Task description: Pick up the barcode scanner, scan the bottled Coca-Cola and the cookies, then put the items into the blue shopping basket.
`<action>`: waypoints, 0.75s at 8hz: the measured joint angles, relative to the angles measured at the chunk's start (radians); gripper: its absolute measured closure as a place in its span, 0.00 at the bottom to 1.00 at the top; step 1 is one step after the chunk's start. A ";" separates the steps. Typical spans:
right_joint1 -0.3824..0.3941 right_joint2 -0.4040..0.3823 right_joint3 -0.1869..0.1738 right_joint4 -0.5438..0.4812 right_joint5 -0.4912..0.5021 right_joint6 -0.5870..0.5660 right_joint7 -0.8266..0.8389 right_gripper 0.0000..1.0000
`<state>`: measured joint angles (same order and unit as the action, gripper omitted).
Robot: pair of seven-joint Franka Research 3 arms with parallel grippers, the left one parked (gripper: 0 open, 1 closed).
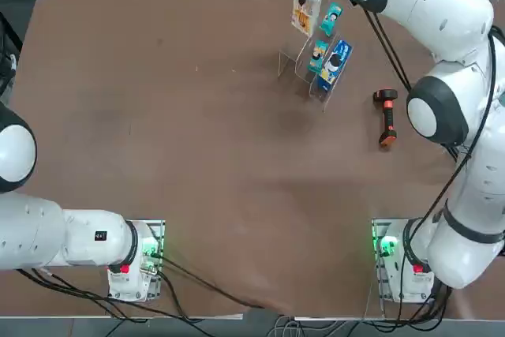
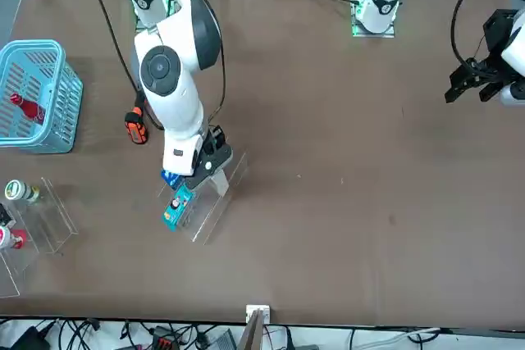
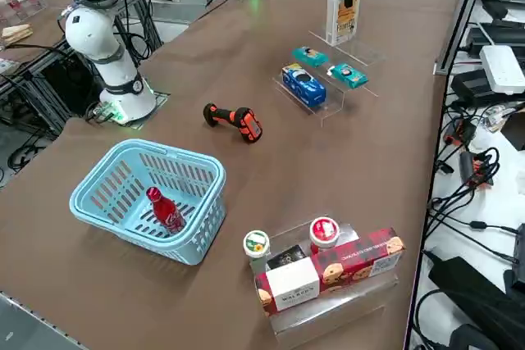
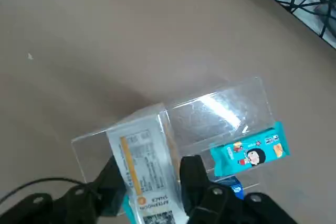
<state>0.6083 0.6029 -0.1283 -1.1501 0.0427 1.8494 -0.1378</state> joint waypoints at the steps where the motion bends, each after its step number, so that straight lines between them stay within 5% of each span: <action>1: -0.001 0.000 -0.002 0.005 0.000 -0.001 0.000 0.62; 4: -0.028 -0.017 -0.013 0.024 0.001 -0.049 -0.001 0.67; 6: -0.111 -0.084 -0.019 0.047 0.002 -0.185 -0.032 0.67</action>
<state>0.4977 0.5186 -0.1476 -1.1031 0.0444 1.6641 -0.1695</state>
